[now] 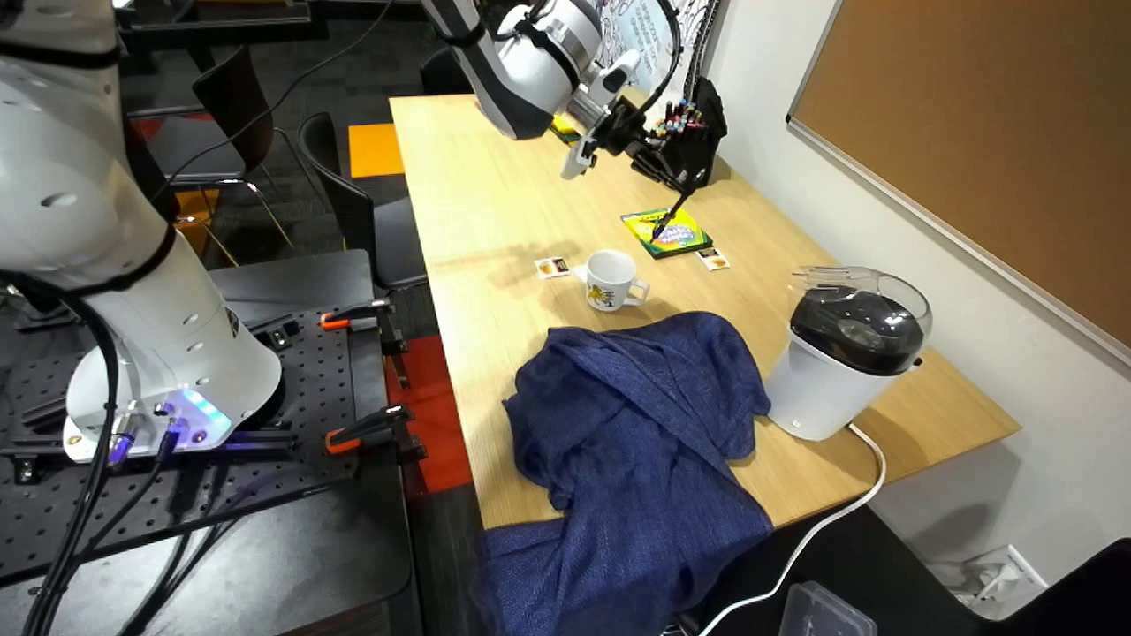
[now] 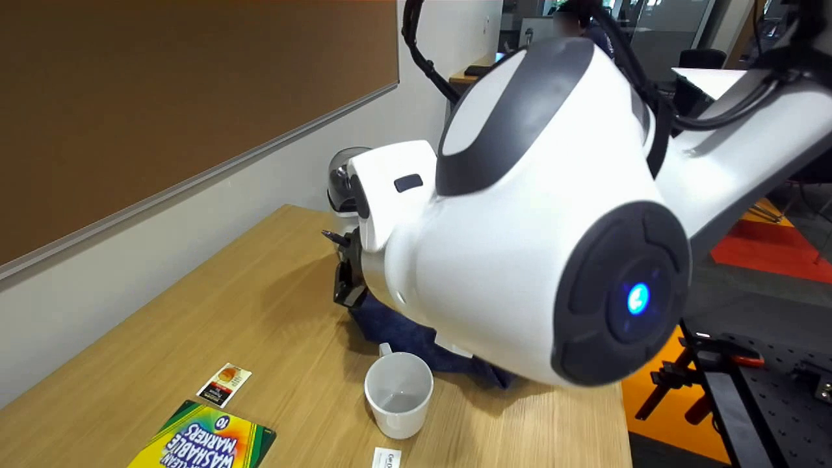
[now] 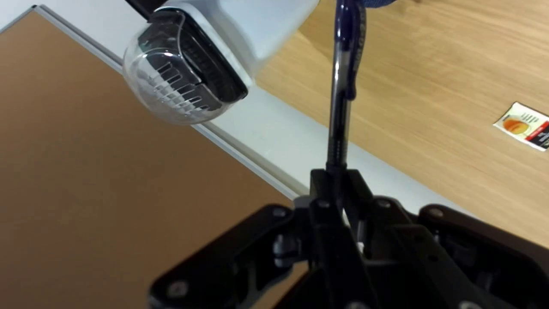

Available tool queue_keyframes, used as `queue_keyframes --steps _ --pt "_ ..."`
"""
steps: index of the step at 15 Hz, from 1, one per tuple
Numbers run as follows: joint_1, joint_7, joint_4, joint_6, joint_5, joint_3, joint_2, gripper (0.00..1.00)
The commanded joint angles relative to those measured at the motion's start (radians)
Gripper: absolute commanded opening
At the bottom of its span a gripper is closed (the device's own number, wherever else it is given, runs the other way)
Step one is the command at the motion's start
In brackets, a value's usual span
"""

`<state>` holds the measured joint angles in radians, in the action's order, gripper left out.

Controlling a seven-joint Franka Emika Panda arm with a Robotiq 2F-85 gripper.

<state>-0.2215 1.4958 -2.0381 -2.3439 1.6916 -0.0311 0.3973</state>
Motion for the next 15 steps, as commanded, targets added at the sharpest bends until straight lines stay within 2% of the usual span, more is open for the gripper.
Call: queue_keyframes --steps 1,5,8,9,10,13,14,15 --pt "-0.004 0.119 0.010 0.174 0.051 -0.059 0.032 0.03" --pt "-0.001 0.190 0.008 0.271 0.063 -0.107 0.066 0.03" --pt "0.005 0.240 0.005 0.274 0.100 -0.126 0.082 0.03" --pt "0.018 0.197 0.001 0.256 0.069 -0.132 0.074 0.03" --pt "0.018 0.199 0.001 0.256 0.072 -0.134 0.079 0.13" --pt "0.020 0.199 0.001 0.255 0.071 -0.136 0.082 0.13" --pt "0.021 0.199 0.001 0.255 0.071 -0.136 0.082 0.03" --pt "0.014 0.223 0.000 0.270 0.090 -0.133 0.083 0.03"
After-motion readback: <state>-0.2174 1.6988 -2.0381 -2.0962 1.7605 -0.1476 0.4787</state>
